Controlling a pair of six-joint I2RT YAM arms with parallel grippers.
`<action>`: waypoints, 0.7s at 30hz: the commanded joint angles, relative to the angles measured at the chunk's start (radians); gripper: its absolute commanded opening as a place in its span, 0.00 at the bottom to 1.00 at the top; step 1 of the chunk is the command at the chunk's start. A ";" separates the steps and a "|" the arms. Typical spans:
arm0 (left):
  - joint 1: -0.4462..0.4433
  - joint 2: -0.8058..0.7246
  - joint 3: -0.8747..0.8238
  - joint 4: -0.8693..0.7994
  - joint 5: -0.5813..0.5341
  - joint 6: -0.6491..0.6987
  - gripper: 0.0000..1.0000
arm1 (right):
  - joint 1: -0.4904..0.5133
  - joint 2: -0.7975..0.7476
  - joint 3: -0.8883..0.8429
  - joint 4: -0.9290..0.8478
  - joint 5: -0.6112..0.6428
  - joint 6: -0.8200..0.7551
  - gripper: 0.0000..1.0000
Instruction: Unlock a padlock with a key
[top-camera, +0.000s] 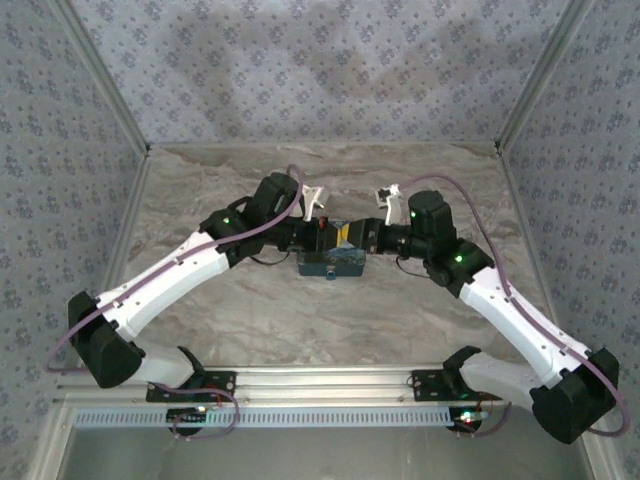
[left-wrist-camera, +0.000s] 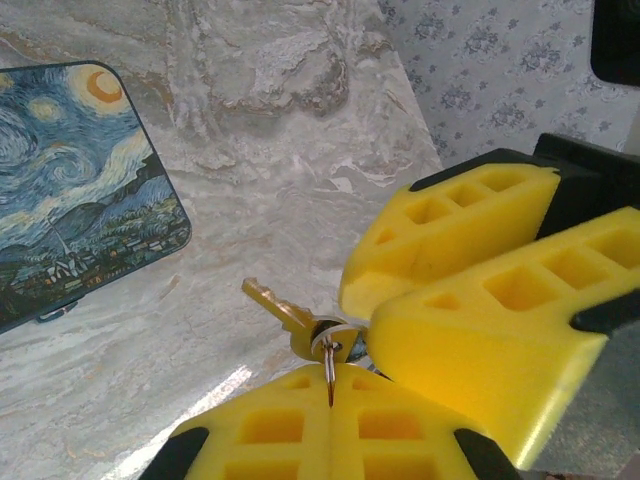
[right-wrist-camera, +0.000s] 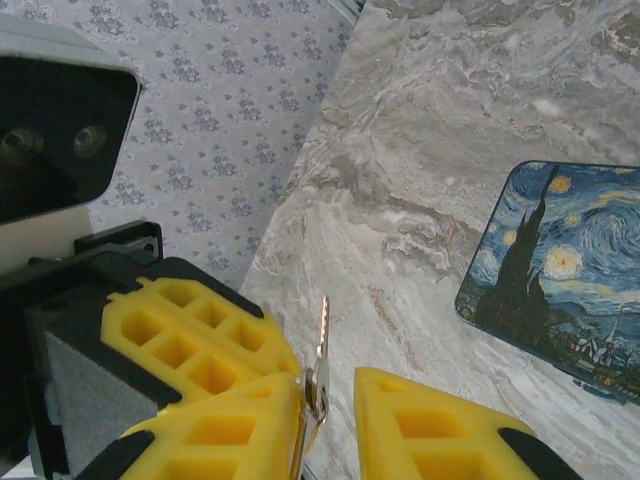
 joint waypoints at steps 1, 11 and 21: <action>-0.009 -0.035 0.000 0.030 -0.001 -0.010 0.00 | 0.007 0.011 0.034 0.018 0.027 0.001 0.21; -0.008 -0.082 -0.028 0.034 -0.070 -0.014 0.27 | -0.005 0.008 0.082 -0.037 0.001 -0.049 0.00; 0.051 -0.294 -0.281 0.393 -0.037 -0.097 0.68 | -0.087 0.023 0.246 -0.217 -0.145 -0.098 0.00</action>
